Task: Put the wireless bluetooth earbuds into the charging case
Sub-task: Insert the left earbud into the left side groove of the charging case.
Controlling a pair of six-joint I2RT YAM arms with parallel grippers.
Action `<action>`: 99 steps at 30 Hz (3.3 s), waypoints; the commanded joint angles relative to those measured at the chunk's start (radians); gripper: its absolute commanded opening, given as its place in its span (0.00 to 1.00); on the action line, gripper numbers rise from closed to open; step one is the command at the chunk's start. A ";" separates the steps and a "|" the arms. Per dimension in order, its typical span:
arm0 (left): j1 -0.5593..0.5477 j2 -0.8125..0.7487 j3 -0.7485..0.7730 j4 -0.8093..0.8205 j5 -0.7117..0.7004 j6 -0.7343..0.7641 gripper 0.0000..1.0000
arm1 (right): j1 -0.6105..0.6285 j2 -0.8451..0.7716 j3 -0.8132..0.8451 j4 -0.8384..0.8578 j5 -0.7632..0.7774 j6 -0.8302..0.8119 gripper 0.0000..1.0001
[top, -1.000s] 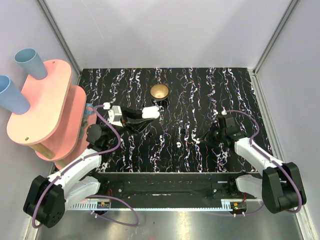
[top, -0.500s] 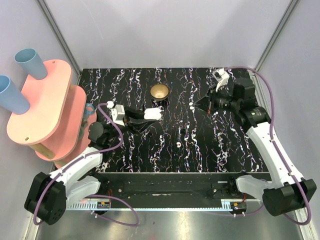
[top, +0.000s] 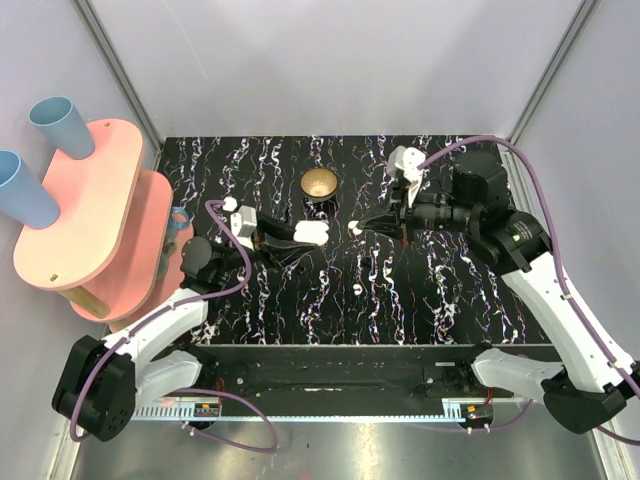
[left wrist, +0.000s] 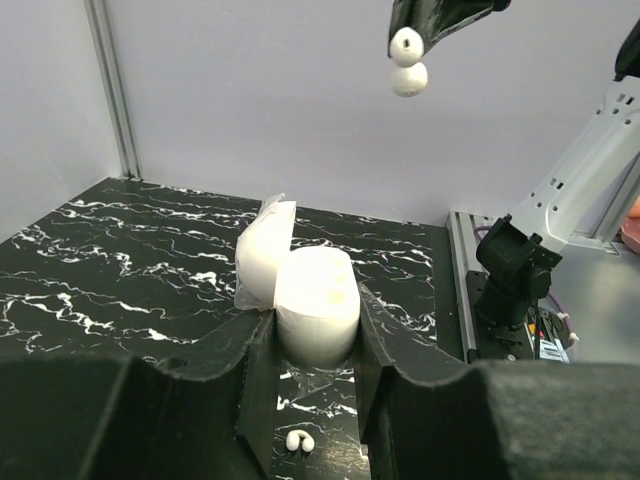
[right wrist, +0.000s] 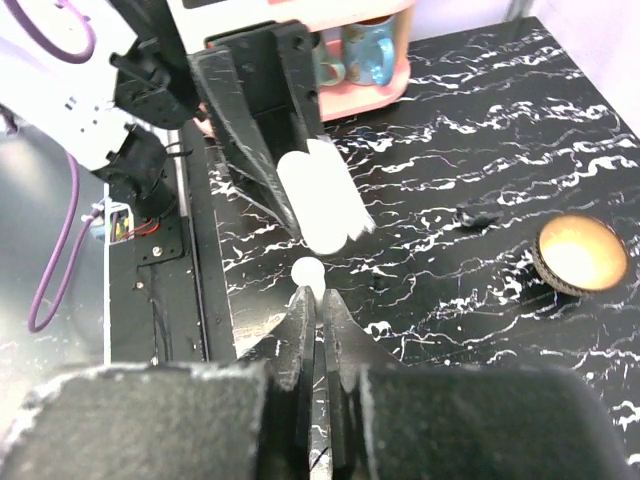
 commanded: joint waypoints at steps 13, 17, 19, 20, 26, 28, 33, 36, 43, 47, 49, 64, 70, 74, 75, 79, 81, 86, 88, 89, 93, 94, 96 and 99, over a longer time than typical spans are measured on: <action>-0.028 0.047 0.090 -0.013 0.160 -0.017 0.00 | 0.298 0.153 0.132 -0.097 0.258 -0.294 0.00; -0.033 0.059 0.096 -0.024 0.178 -0.017 0.00 | 0.320 0.162 0.129 -0.088 0.273 -0.306 0.00; -0.036 0.061 0.100 -0.029 0.183 -0.018 0.00 | 0.330 0.165 0.129 -0.083 0.277 -0.311 0.00; -0.037 0.064 0.102 -0.032 0.186 -0.020 0.00 | 0.332 0.165 0.127 -0.083 0.277 -0.314 0.00; -0.046 0.070 0.105 -0.036 0.188 -0.020 0.00 | 0.350 0.177 0.120 -0.073 0.293 -0.322 0.00; -0.048 0.072 0.108 -0.035 0.191 -0.018 0.00 | 0.355 0.184 0.118 -0.068 0.307 -0.325 0.00; -0.054 0.076 0.110 -0.039 0.198 -0.017 0.00 | 0.363 0.193 0.106 -0.054 0.326 -0.329 0.00; -0.056 0.075 0.111 -0.044 0.200 -0.017 0.00 | 0.366 0.203 0.101 -0.054 0.333 -0.332 0.00; -0.060 0.078 0.116 -0.056 0.197 -0.011 0.00 | 0.376 0.208 0.098 -0.060 0.307 -0.341 0.00; -0.062 0.079 0.119 -0.059 0.194 -0.008 0.00 | 0.384 0.213 0.103 -0.085 0.287 -0.348 0.00; -0.063 0.078 0.120 -0.062 0.188 0.000 0.00 | 0.387 0.217 0.106 -0.103 0.287 -0.349 0.00; -0.063 0.076 0.139 -0.099 0.175 0.028 0.00 | 0.413 0.256 0.130 -0.189 0.342 -0.372 0.15; -0.063 0.069 0.136 -0.102 0.154 0.035 0.00 | 0.430 0.245 0.121 -0.160 0.356 -0.363 0.28; -0.063 0.069 0.136 -0.121 0.151 0.049 0.00 | 0.430 0.208 0.098 -0.100 0.402 -0.363 0.39; -0.063 0.069 0.134 -0.122 0.151 0.051 0.00 | 0.430 0.198 0.092 -0.085 0.405 -0.364 0.43; -0.065 0.061 0.128 -0.144 0.145 0.064 0.00 | 0.430 0.141 0.055 0.012 0.421 -0.360 0.50; -0.063 0.058 0.122 -0.151 0.139 0.080 0.00 | 0.430 0.113 0.040 0.059 0.421 -0.355 0.51; -0.065 0.041 0.117 -0.214 0.105 0.130 0.00 | 0.430 0.076 0.008 0.119 0.416 -0.341 0.55; -0.063 0.030 0.114 -0.243 0.082 0.158 0.00 | 0.430 0.052 -0.015 0.162 0.427 -0.323 0.56; -0.063 0.029 0.114 -0.251 0.073 0.167 0.00 | 0.430 0.043 -0.027 0.183 0.445 -0.314 0.57; -0.065 0.006 0.108 -0.308 0.014 0.219 0.00 | 0.430 -0.068 -0.174 0.472 0.620 -0.225 0.68; -0.065 -0.003 0.108 -0.314 -0.010 0.224 0.00 | 0.430 -0.094 -0.213 0.545 0.731 -0.182 0.72; -0.065 -0.014 0.099 -0.320 -0.030 0.241 0.00 | 0.430 -0.147 -0.286 0.701 0.833 -0.154 0.81; -0.063 -0.034 0.081 -0.300 -0.085 0.247 0.00 | 0.430 -0.149 -0.276 0.685 1.006 -0.108 0.85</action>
